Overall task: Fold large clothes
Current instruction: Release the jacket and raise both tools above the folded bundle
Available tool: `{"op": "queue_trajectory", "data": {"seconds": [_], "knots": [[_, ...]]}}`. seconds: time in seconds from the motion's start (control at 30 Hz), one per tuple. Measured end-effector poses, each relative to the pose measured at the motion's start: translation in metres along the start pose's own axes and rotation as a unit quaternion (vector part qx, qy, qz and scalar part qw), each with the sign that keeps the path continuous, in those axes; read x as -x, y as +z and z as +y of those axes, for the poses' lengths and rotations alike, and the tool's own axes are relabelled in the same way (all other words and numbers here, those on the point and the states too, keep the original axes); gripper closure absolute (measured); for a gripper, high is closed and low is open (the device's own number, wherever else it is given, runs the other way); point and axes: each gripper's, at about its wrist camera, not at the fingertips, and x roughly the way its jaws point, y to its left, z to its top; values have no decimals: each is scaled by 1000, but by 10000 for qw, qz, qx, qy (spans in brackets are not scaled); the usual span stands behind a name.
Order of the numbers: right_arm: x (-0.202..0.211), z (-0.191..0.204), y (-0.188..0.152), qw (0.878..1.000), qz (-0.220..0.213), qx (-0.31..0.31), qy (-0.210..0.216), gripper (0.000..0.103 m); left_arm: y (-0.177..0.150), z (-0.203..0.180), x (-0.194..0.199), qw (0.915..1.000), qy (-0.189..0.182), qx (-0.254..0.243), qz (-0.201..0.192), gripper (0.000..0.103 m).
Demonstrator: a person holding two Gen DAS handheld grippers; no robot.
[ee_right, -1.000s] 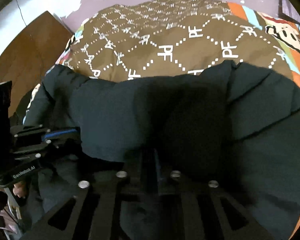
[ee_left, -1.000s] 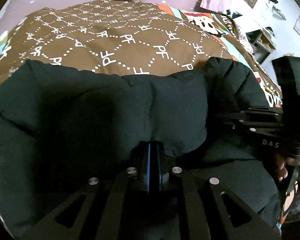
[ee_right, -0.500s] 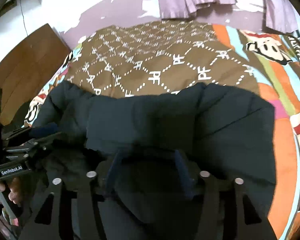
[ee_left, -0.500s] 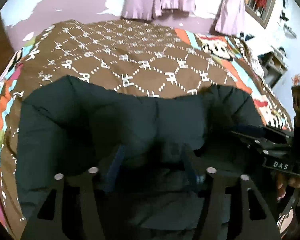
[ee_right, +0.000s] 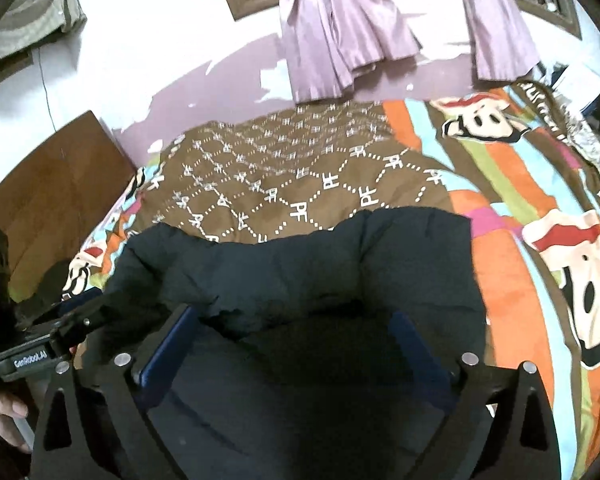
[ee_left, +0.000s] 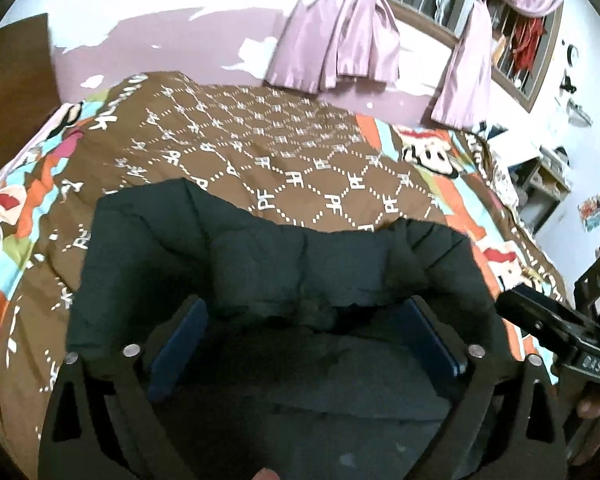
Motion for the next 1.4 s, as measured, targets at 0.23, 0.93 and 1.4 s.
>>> {"op": "queue_trajectory", "data": {"seconds": [0.23, 0.93, 1.4], "knots": [[56, 22, -18, 9995, -291, 147, 34, 2, -15, -15, 65, 9986, -59, -282, -445, 2], [184, 100, -57, 9935, 70, 1130, -67, 0, -68, -36, 224, 9925, 62, -583, -1074, 2], [228, 115, -123, 9868, -231, 1603, 40, 0, -140, -44, 262, 9925, 336, -671, -964, 2]]}}
